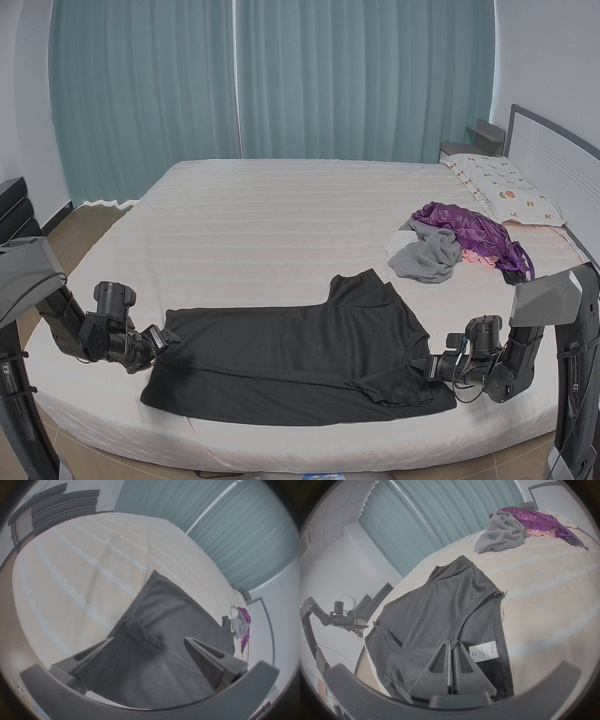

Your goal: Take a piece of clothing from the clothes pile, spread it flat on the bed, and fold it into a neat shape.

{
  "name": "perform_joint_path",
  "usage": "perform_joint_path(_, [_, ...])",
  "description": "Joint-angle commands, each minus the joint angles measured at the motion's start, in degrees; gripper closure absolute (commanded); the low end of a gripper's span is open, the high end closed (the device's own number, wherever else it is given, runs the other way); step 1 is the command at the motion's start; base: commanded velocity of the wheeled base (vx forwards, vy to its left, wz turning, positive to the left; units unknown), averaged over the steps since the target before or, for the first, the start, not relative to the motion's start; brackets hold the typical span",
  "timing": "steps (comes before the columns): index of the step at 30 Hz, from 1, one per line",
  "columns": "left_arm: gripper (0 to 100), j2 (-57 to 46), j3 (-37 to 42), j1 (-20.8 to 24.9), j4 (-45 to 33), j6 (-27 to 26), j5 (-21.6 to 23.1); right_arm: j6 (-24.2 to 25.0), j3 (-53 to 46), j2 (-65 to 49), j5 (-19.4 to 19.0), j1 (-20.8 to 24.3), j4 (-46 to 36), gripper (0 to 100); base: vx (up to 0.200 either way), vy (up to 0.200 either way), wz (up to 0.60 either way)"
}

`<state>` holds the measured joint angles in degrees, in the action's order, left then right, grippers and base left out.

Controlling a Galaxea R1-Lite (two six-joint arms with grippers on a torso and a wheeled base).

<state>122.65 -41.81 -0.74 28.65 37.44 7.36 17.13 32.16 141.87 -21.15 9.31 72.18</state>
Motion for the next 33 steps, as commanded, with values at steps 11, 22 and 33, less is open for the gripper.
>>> perform_joint_path(11, [0, 7.9, -12.2, 1.8, -9.3, -1.3, -4.7, 1.3, -0.8, 0.2, 0.0, 0.2, 0.5, 100, 0.0, 0.0, 0.0])
perform_joint_path(22, [100, 9.7, -14.1, 2.8, -10.7, -1.3, -9.2, 1.3, -1.2, -0.2, 0.0, 0.3, 0.7, 100, 0.0, 0.0, 0.0])
perform_joint_path(33, [100, 4.4, -13.6, 1.8, -16.6, -1.3, -9.4, 1.4, -3.2, -1.0, 0.0, 0.1, 3.5, 100, 0.0, 0.0, 0.0])
